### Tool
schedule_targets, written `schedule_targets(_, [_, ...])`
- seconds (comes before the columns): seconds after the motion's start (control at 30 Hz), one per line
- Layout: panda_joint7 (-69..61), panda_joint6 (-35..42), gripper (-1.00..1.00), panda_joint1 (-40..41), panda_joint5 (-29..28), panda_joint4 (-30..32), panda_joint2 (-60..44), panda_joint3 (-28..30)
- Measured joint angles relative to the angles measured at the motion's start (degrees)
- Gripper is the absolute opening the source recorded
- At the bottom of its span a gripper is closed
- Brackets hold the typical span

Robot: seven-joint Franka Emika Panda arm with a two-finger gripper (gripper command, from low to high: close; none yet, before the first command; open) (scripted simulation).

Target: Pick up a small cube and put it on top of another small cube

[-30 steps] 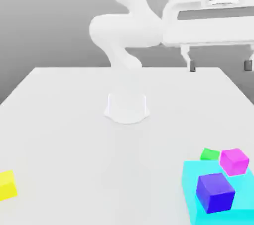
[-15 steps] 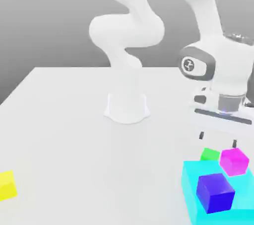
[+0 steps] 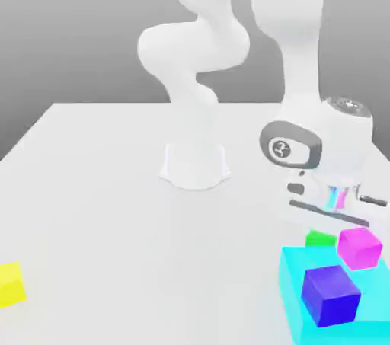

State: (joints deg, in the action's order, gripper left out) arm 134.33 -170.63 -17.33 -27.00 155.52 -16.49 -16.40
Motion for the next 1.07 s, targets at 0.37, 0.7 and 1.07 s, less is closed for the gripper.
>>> schedule_targets(0.37, [-9.8,16.1,-1.00,5.8,26.4,-5.9,11.8,-12.5])
schedule_targets(0.7, [12.0,34.9,-1.00,17.2,25.2,-24.6,11.5,-4.9])
schedule_targets(1.07, [16.7,29.0,1.00,16.5,20.8,-24.4,5.2,-3.3])
